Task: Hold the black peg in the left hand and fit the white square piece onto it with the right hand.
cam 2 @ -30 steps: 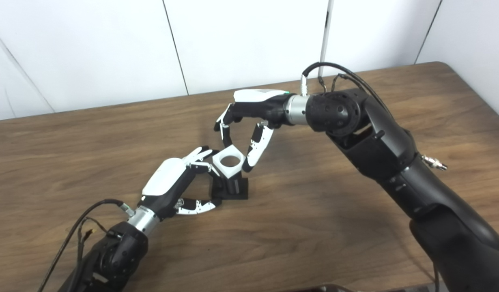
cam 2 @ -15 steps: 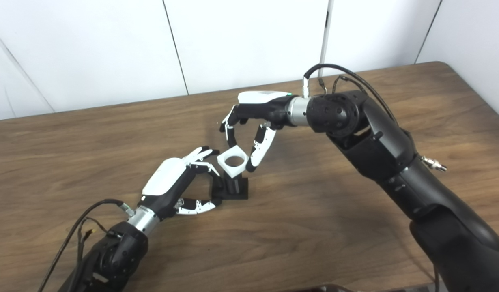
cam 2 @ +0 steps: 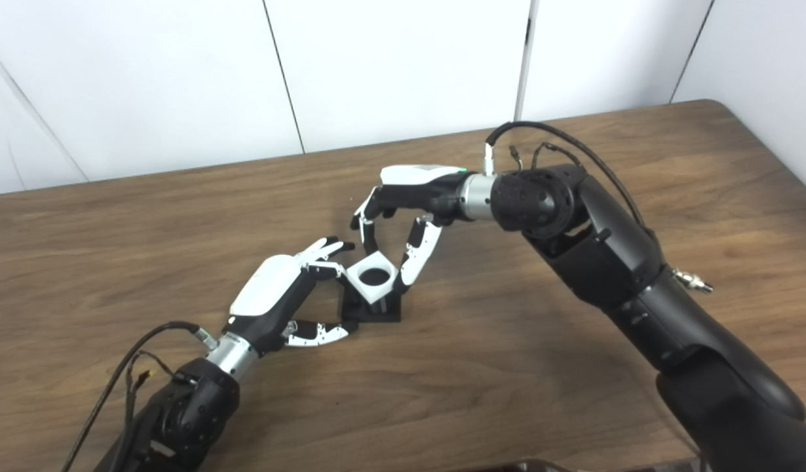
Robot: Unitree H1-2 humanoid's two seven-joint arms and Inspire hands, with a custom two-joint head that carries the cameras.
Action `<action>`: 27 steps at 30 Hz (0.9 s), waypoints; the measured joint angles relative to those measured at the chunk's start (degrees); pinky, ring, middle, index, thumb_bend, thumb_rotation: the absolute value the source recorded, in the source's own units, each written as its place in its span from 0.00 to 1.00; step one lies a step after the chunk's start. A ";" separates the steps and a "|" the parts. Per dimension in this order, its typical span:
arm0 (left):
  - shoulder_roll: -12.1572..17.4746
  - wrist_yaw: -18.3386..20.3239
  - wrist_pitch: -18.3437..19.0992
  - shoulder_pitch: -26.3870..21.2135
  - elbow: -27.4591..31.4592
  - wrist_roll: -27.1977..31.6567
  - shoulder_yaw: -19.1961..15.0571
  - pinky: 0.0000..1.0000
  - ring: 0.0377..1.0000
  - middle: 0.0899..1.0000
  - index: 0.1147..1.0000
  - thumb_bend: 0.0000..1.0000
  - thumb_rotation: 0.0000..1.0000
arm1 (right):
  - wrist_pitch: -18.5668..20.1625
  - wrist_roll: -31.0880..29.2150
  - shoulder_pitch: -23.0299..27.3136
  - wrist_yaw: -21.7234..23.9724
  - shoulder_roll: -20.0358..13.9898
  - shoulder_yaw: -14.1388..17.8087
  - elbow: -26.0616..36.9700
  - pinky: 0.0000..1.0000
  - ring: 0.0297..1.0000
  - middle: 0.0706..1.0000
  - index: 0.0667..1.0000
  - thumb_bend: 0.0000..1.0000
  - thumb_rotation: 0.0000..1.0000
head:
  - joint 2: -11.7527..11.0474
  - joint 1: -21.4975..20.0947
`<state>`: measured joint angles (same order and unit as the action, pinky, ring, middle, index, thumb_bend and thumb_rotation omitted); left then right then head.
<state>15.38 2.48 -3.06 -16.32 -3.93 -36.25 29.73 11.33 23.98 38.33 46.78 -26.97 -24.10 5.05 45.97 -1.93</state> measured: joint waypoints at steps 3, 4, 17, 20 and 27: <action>-0.05 0.00 0.04 0.00 0.00 0.00 0.00 0.93 0.97 0.92 0.43 0.52 0.09 | -0.02 0.11 -0.01 0.02 0.54 -0.81 -0.03 0.88 0.91 0.84 0.44 0.52 0.14 | 0.00 0.09; -0.05 0.00 0.07 0.00 0.01 -0.01 0.00 0.92 0.97 0.92 0.43 0.52 0.09 | -0.03 0.16 -0.01 0.03 0.59 -1.04 -0.06 0.88 0.91 0.84 0.44 0.52 0.14 | 0.00 0.09; -0.03 0.02 0.28 0.15 0.27 -0.06 0.00 0.91 0.97 0.92 0.43 0.52 0.09 | -0.04 0.03 -0.16 0.12 0.44 -0.90 -0.48 0.87 0.90 0.83 0.44 0.52 0.13 | 0.26 0.09; -0.02 0.08 0.42 0.16 0.34 -0.06 0.00 0.92 0.97 0.92 0.43 0.52 0.09 | -0.11 -0.15 -0.17 0.11 0.44 -0.80 -0.83 0.87 0.90 0.84 0.44 0.52 0.14 | 0.26 -0.26; 0.04 0.10 0.44 0.15 0.36 -0.06 -0.02 0.91 0.97 0.91 0.43 0.52 0.09 | -0.08 -0.11 -0.12 0.09 0.31 -0.34 -1.37 0.86 0.91 0.83 0.44 0.52 0.13 | 0.35 -0.53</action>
<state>15.42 2.58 -2.61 -16.17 -3.57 -36.32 29.71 11.25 23.86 38.21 46.87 -26.66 -24.44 3.68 46.32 -2.46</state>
